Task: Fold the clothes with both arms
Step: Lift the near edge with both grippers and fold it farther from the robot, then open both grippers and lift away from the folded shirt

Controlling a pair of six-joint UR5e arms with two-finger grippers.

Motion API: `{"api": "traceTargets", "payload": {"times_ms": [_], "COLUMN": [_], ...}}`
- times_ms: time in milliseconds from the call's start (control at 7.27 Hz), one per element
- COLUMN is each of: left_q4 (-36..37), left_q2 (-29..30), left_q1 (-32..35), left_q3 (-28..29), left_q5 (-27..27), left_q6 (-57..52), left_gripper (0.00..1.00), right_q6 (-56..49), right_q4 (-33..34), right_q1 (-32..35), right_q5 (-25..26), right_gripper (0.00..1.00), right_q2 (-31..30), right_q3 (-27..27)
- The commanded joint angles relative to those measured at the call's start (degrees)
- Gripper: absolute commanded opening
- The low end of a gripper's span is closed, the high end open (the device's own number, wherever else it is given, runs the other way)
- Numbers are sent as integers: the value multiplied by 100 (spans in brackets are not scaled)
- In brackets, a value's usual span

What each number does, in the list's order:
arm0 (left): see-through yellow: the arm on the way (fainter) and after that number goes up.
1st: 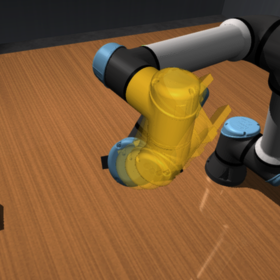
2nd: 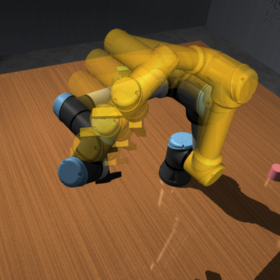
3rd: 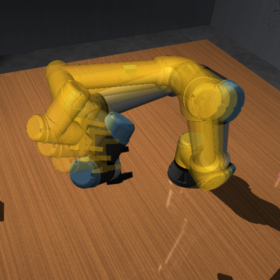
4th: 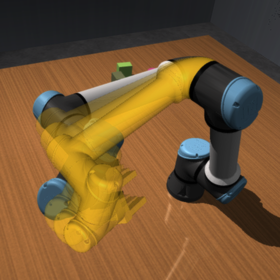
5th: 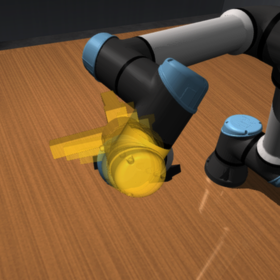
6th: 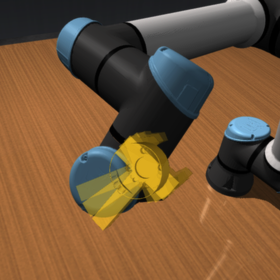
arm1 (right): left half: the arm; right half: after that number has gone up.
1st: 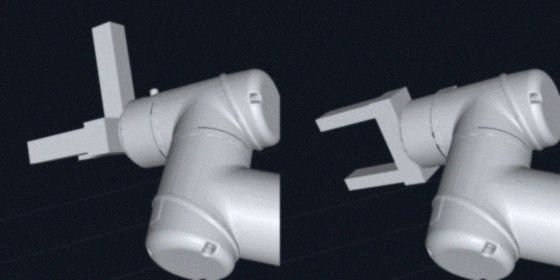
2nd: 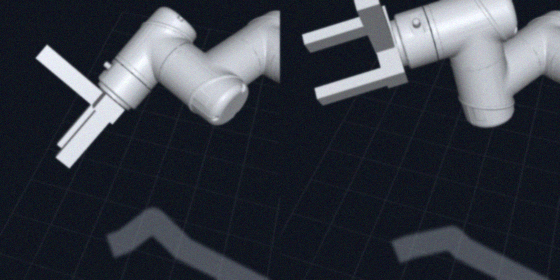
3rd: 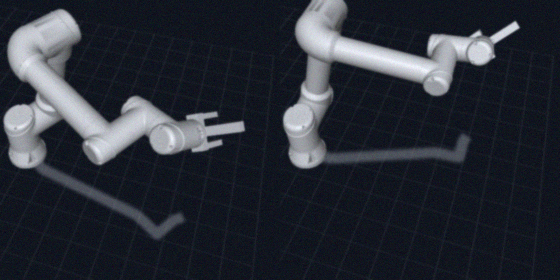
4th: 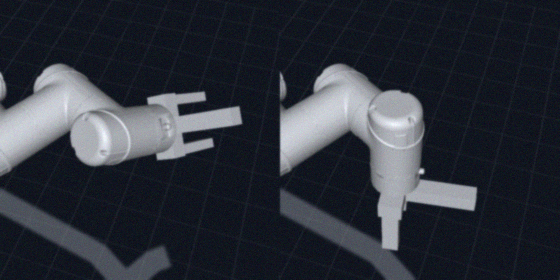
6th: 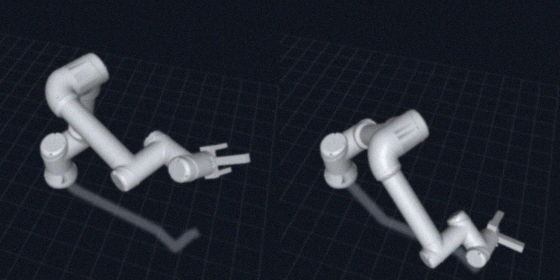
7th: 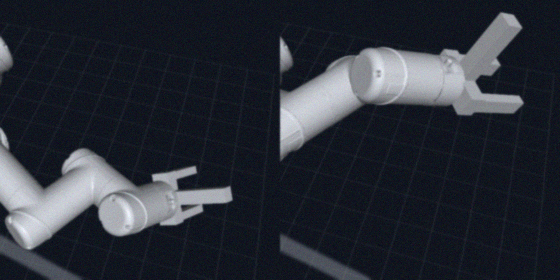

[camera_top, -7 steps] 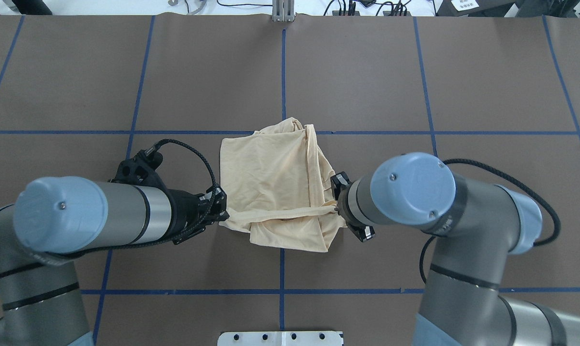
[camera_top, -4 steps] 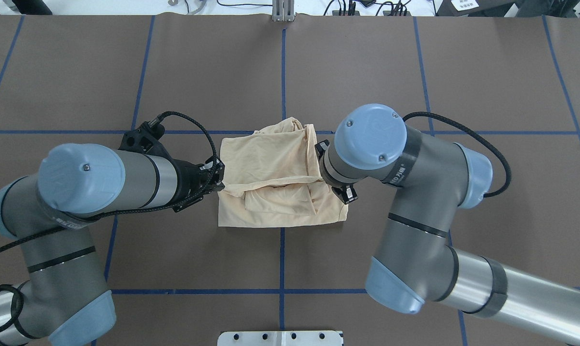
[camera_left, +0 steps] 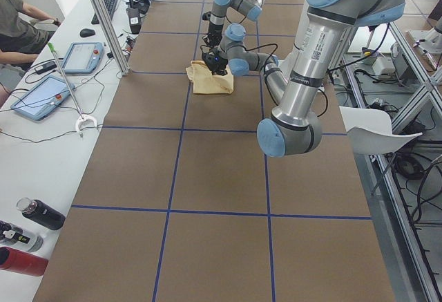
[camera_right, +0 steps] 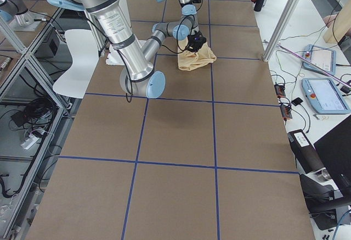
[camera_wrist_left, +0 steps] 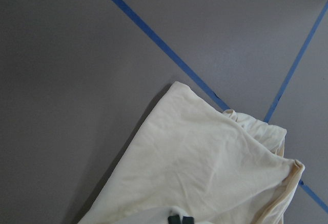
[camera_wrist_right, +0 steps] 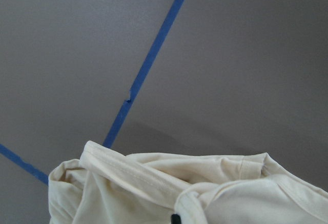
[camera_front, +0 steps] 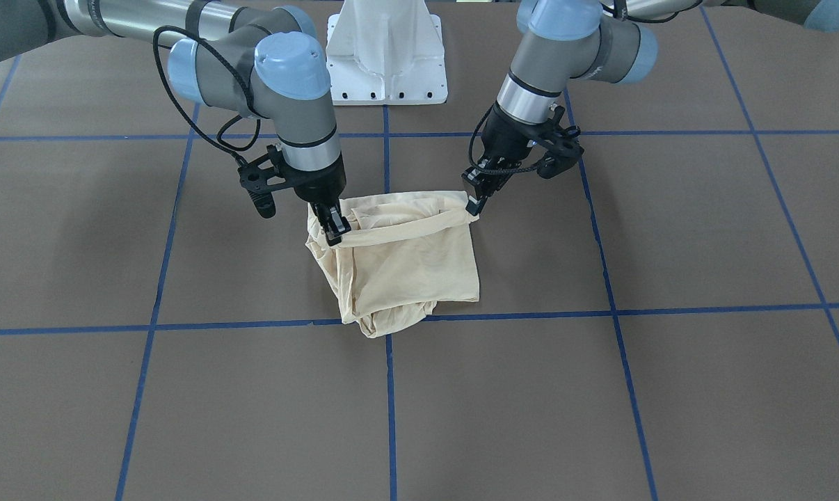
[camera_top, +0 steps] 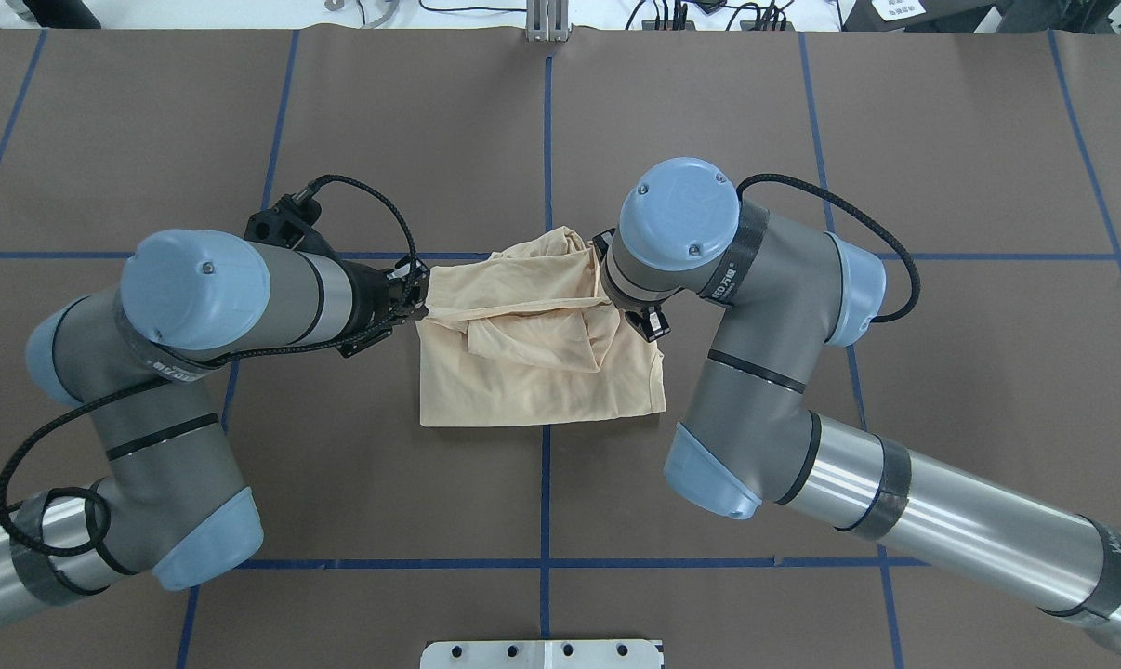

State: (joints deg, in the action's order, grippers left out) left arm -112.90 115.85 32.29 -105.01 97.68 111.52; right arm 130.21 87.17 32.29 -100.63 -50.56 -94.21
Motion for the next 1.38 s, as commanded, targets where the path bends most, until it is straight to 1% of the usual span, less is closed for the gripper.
{"api": "traceTargets", "payload": {"times_ms": [0, 138, 275, 413, 550, 688, 826, 963, 1101, 1238], "left_q4": [-276, -686, -1168, -1400, -1411, -1411, -1419, -1419, -1376, -1315], "left_q2": [236, 289, 298, 446, 534, 579, 579, 596, 562, 379], "left_q1": [320, 400, 523, 733, 857, 893, 910, 1050, 1251, 1514], "left_q3": [681, 1119, 1663, 2068, 2186, 2169, 2152, 2091, 1951, 1593], "left_q5": [-3, -12, -21, -21, -12, -3, 14, 284, 870, 1119], "left_q6": [-385, -482, -752, -955, -966, -975, -1018, -1332, -1709, -2191], "left_gripper": [0, 0, 42, 52, 54, 54, 54, 54, 55, 58], "right_q6": [-311, -451, -627, -1142, -1565, -1691, -1883, -1964, -2321, -3073], "right_q4": [-147, -626, -1109, -1184, -1176, -1158, -1158, -1141, -1149, -1123], "right_q1": [180, 294, 452, 558, 733, 796, 953, 1085, 1260, 1540], "right_q5": [-9, -9, -9, 0, -18, -35, -323, -500, -719, -1026], "right_gripper": [0, 4, 59, 100, 100, 100, 100, 100, 100, 100], "right_q2": [386, 589, 922, 1177, 1319, 1416, 1365, 1130, 753, 314], "right_q3": [697, 1329, 2153, 2701, 2723, 2724, 2689, 2541, 2261, 1901]}}
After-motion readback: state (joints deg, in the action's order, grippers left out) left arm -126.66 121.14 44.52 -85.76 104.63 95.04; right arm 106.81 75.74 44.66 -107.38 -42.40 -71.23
